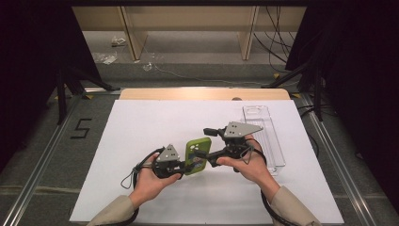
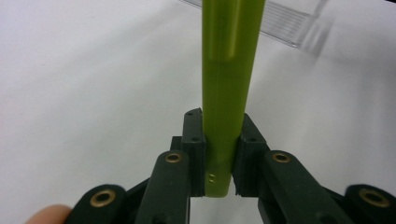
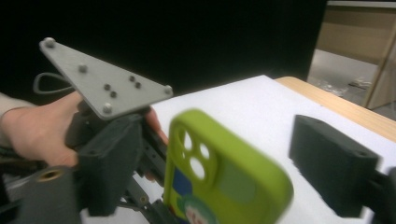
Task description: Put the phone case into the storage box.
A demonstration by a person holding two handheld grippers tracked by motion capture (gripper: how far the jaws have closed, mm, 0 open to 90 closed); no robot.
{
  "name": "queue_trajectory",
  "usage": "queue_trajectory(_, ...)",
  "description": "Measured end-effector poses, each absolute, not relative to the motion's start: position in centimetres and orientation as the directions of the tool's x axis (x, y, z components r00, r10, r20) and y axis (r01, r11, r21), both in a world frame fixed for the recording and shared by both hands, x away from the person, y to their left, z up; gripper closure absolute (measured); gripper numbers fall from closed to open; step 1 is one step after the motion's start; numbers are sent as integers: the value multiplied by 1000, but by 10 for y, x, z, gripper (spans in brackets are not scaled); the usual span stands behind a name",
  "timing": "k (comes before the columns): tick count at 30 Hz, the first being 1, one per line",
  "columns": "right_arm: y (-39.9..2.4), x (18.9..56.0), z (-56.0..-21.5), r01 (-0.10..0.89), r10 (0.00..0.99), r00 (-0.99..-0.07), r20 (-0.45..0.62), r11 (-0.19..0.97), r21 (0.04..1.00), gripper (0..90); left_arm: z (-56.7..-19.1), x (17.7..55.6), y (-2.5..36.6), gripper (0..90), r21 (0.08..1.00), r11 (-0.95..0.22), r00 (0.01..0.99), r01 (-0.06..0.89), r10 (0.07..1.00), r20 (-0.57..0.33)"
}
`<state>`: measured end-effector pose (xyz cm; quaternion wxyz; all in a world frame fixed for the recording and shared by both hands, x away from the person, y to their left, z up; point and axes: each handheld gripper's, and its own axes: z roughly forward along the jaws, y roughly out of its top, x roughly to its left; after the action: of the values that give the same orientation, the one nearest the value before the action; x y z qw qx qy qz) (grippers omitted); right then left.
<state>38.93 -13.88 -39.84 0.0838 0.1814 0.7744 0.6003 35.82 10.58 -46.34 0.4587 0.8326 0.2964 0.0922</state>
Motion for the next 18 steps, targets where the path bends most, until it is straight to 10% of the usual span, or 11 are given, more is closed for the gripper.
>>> queue_trajectory(18,-142,389,-412,213,530,-841,111,135,968,135,-462,362,114,771,838,-285,684,466,716,-137)
